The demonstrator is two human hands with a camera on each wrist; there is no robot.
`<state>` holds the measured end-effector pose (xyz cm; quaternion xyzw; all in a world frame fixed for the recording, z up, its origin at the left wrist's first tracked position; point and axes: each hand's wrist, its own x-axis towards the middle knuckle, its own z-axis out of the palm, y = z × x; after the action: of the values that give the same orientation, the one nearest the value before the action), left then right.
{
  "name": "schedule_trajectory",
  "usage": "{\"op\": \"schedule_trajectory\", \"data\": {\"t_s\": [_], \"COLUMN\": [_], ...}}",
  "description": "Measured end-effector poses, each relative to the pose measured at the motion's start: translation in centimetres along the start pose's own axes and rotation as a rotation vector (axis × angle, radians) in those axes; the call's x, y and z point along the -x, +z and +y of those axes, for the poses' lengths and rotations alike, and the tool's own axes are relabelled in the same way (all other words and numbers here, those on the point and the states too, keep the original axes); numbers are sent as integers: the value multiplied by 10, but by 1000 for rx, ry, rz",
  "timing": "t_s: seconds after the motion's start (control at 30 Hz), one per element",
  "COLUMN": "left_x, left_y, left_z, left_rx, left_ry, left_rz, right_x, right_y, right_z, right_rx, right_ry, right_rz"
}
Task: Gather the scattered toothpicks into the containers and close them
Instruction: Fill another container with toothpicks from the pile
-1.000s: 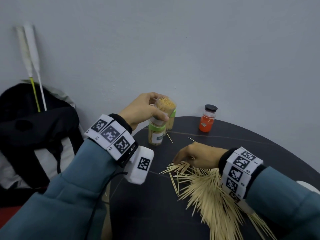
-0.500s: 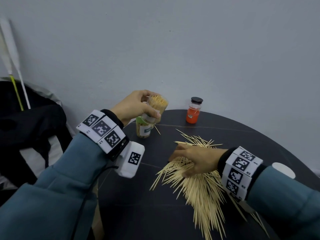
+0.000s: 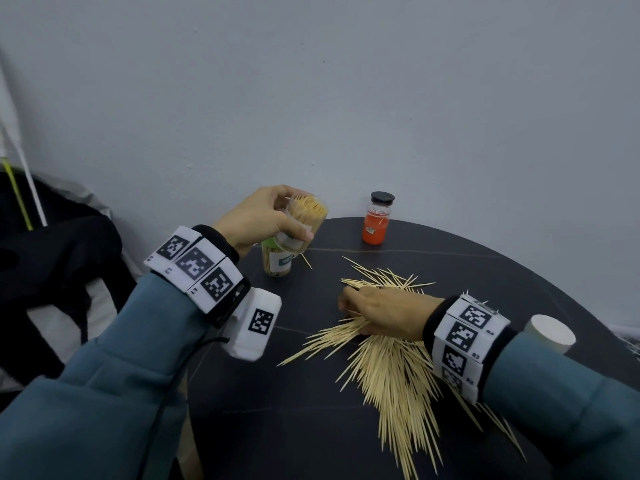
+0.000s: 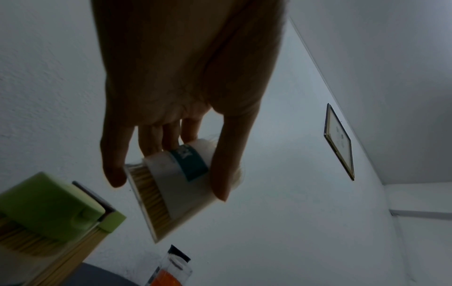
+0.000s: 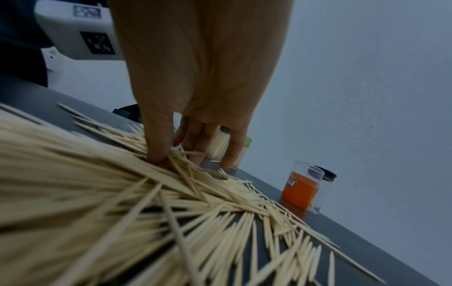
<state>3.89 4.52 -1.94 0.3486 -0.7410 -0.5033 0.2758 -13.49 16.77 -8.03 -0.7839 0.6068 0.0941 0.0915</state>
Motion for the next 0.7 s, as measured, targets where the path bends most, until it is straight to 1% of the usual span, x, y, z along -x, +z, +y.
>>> {"op": "schedule_trajectory", "data": {"t_s": [0.13,0.33,0.47,0.7], "left_x": [-1,-4,-5,-6], "left_y": [3,7,13,17], "left_z": [-1,-5,-6,-7], "left_rx": [-20,-22,-24,-38], "left_ry": [1,14,30,49], "left_rz": [-10,-27,-51,-83], "right_x": [-3,-3,-4,2], "right_y": [2,6,6,5], "right_z": [1,-3,-3,3], "right_rx": [81,163,140,9], "right_ry": [-14,22,53,86], "right_rz": [-30,-52,-78,-4]}}
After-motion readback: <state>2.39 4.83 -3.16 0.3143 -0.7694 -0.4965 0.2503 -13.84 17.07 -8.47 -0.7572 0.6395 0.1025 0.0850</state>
